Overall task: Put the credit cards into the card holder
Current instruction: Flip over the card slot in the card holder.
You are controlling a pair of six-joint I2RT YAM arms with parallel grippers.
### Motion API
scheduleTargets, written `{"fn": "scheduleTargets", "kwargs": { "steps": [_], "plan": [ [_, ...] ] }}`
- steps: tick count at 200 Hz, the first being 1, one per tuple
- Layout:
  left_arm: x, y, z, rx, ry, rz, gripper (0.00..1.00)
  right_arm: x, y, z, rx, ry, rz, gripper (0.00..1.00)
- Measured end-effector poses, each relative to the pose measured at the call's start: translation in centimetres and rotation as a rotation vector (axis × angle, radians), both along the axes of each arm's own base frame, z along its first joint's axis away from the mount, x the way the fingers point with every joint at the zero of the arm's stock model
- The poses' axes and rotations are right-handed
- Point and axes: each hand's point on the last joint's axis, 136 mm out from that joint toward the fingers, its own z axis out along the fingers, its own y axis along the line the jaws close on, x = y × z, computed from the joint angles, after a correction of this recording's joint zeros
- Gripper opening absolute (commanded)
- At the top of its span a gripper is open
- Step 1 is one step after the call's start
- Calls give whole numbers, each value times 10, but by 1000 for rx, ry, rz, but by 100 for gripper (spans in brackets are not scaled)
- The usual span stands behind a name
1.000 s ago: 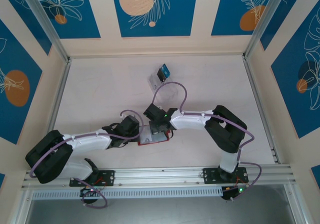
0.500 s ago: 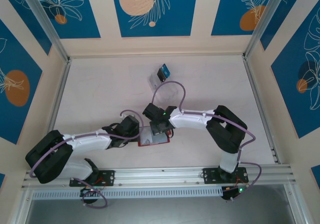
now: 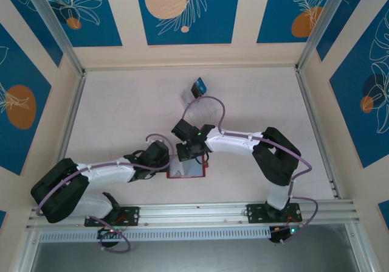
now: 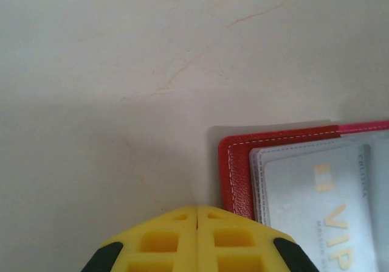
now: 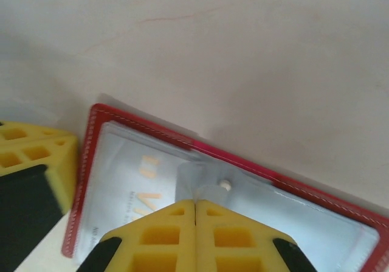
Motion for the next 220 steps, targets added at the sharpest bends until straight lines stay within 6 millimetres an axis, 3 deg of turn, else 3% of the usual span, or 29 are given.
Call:
{"fn": "scheduleTargets", "kwargs": {
  "steps": [42,117,136,161,191,220],
  "plan": [
    [1,-1,0,-5,-10,4,4,-5,20,7,106,49,3,33],
    [0,0,2,-37,-29,17,7,-5,32,20,258,129,12,44],
    [0,0,5,-51,-43,17,10,-6,31,31,283,118,23,45],
    [-1,1,9,-66,-52,14,13,-6,30,61,331,66,48,49],
    [-10,7,12,-61,-41,8,20,-11,20,83,369,27,54,45],
    [-16,13,25,-69,-55,3,30,-18,7,63,327,54,43,29]
  ]
}}
